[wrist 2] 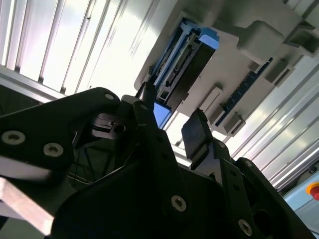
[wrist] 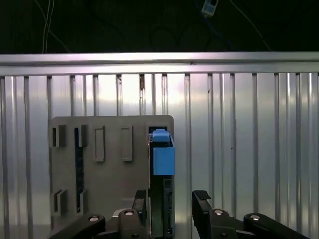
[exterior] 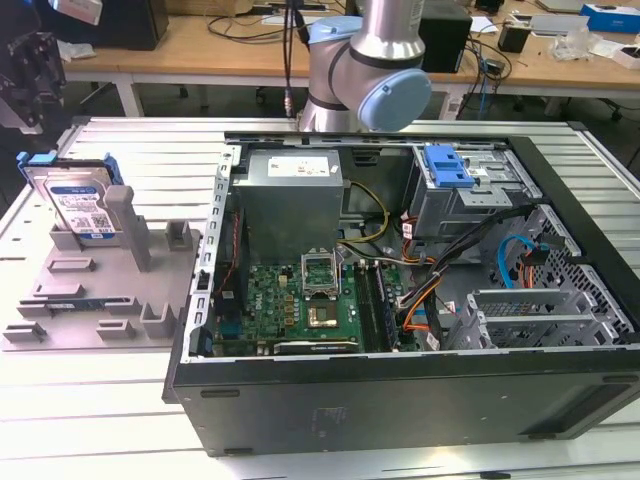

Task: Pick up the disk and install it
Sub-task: 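Pick up the disk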

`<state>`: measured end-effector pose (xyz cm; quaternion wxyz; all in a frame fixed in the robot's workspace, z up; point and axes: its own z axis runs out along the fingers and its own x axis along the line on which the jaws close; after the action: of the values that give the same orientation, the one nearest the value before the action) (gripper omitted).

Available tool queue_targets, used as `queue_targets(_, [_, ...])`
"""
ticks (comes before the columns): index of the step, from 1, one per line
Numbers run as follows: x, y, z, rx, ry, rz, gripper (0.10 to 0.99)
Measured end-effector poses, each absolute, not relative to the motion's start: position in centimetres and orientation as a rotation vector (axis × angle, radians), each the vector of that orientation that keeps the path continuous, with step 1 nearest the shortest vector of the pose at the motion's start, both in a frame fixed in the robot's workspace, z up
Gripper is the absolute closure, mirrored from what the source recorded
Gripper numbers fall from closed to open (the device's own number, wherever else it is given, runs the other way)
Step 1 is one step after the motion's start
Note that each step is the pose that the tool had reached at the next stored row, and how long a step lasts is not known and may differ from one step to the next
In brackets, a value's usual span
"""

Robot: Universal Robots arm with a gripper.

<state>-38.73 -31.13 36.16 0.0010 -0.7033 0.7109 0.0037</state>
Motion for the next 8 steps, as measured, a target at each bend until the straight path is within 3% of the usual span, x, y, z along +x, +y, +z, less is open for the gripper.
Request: queue_targets(8, [-39.97,-31.10,35.56,-2.253,2.186,0.012,0.588])
